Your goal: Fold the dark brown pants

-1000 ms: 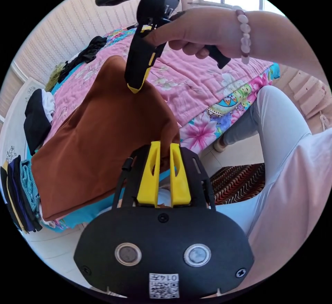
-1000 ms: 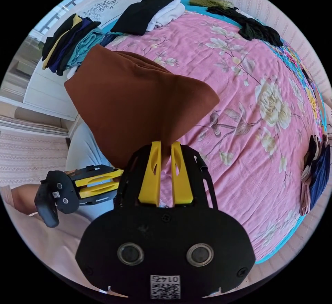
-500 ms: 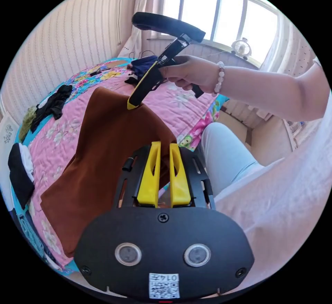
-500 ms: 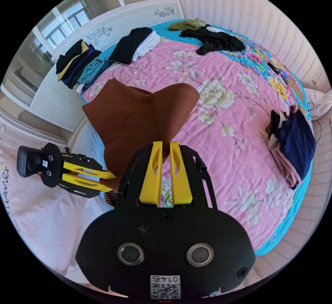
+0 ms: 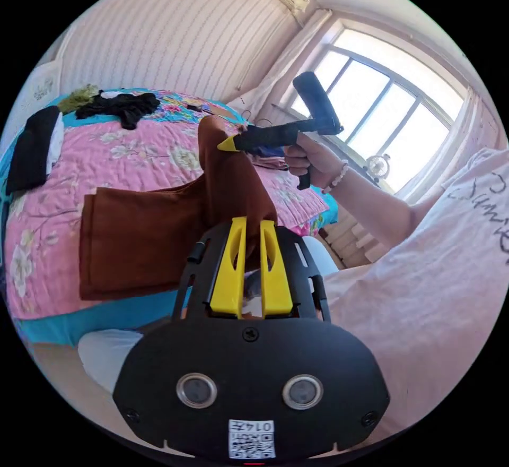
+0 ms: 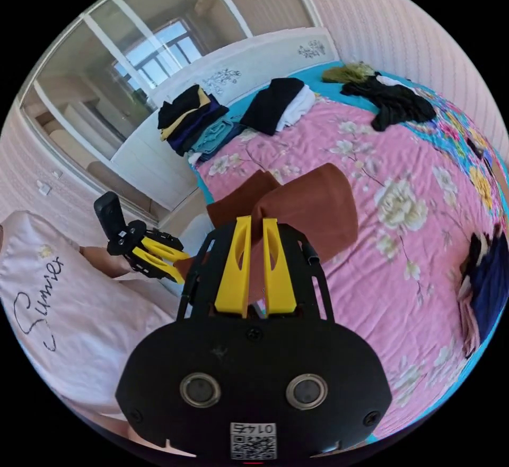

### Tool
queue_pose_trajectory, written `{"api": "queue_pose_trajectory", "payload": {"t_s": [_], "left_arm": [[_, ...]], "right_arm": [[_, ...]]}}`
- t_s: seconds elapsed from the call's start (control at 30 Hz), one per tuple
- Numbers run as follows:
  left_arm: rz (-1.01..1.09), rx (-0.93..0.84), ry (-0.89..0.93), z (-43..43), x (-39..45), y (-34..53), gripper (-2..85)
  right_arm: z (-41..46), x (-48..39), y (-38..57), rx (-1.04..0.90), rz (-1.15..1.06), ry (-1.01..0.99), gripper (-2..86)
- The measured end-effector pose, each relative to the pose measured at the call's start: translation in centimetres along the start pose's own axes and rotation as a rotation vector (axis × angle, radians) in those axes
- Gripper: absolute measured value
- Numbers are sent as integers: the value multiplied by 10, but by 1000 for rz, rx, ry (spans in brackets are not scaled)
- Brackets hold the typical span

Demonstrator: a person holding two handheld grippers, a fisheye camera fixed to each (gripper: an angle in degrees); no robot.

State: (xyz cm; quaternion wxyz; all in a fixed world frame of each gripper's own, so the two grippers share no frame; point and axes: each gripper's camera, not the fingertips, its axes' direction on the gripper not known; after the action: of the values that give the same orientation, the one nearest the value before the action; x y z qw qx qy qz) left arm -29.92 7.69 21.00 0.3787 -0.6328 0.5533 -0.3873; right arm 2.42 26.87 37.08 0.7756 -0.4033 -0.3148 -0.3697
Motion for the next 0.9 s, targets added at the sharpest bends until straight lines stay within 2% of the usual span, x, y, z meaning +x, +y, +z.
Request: {"api": "queue_pose_trajectory", "payload": {"t_s": [0.17, 0.23, 0.3, 0.37, 0.4, 0.5, 0.6, 0.7, 0.8, 0.9], "left_arm": [[-175, 73, -167, -50, -51, 27, 52], [-232, 39, -273, -48, -72, 41, 59], [-378, -82, -358, -37, -104, 58, 62], [-482, -84, -298, -41, -120, 66, 59], [-505, -31, -257, -49, -123, 68, 56], [-506, 56, -278, -66, -121, 67, 51], [-467, 75, -255, -74, -118, 58, 66], [-415, -22, -286, -60, -121, 49, 84], [-466, -93, -270, -44, -137, 50, 85], [-465, -141, -257, -43, -144, 45, 56]], "right_arm": [[75, -48, -61, -121, -133, 13, 47], [113, -54, -74, -197, -144, 44, 51], [161, -50, -77, -327, -123, 94, 33], [174, -46, -74, -365, -80, 94, 21], [169, -46, -68, -313, -68, 80, 14], [151, -46, -50, -225, -54, 100, 8], [150, -51, -22, -230, -40, 49, 9], [174, -75, 11, -328, -81, 33, 25], [208, -98, 34, -403, -148, 204, 60], [227, -108, 35, -408, -159, 274, 65]]}}
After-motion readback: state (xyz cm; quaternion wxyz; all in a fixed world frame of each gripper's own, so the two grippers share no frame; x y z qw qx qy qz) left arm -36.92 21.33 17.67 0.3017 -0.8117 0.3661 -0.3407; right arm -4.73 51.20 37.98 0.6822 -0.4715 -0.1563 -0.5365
